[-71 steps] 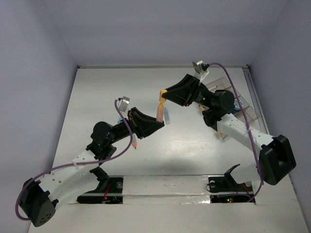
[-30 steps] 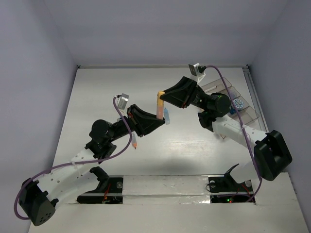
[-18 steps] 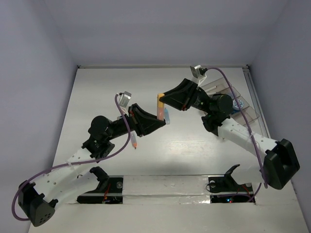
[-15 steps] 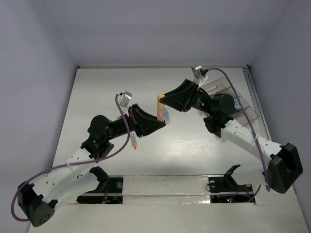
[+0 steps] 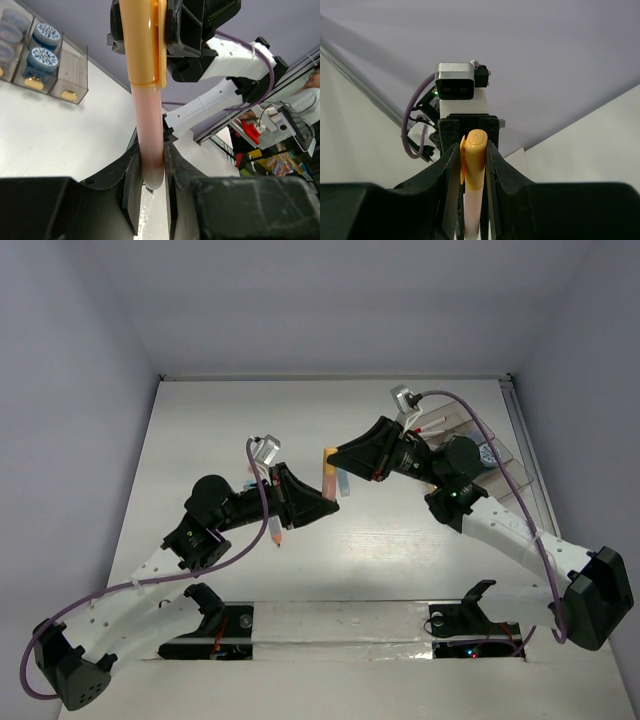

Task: Sort the stationery into containers
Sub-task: Close the pen cap on the pen.

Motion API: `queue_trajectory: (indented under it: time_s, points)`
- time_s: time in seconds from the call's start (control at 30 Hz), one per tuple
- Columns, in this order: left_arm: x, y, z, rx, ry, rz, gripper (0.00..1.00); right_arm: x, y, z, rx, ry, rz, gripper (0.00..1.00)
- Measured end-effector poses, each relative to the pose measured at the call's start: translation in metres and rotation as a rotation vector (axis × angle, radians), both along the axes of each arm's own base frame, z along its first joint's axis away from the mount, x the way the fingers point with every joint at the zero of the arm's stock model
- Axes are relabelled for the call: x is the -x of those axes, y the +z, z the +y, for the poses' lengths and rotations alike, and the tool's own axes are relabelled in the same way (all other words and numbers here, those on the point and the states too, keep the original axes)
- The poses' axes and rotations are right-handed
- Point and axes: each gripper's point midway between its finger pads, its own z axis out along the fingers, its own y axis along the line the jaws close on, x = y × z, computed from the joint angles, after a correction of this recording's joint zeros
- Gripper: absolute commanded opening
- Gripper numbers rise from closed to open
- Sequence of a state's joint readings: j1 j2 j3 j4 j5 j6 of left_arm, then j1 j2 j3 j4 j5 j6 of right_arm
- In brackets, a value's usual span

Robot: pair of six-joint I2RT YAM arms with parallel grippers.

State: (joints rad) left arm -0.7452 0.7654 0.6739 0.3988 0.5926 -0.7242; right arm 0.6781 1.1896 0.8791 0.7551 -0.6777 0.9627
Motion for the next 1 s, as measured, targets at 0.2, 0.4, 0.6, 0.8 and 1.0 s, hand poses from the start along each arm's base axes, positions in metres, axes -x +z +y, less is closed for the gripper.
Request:
queue_trajectory:
  time_s: [0.2,0.4,0.6,0.8,1.0]
  points:
    - [0.002,-0.005,0.0,-0.066,-0.009,0.016,0.0,0.002,-0.008,0.003,-0.013,-0.036,0.021,0.0]
    - [0.007,-0.005,0.002,-0.118,-0.022,0.011,0.0,0.006,-0.012,0.001,-0.042,-0.077,0.027,0.0]
    - [0.008,-0.013,0.002,-0.171,-0.032,0.038,0.0,0.009,-0.024,0.004,-0.054,-0.102,0.056,0.0]
    - [0.007,-0.02,-0.003,-0.208,-0.058,0.078,0.0,0.006,-0.033,0.004,-0.069,-0.136,0.076,0.0]
    - [0.007,-0.02,-0.002,-0.227,-0.08,0.104,0.0,0.004,-0.036,0.0,-0.087,-0.161,0.092,0.0]
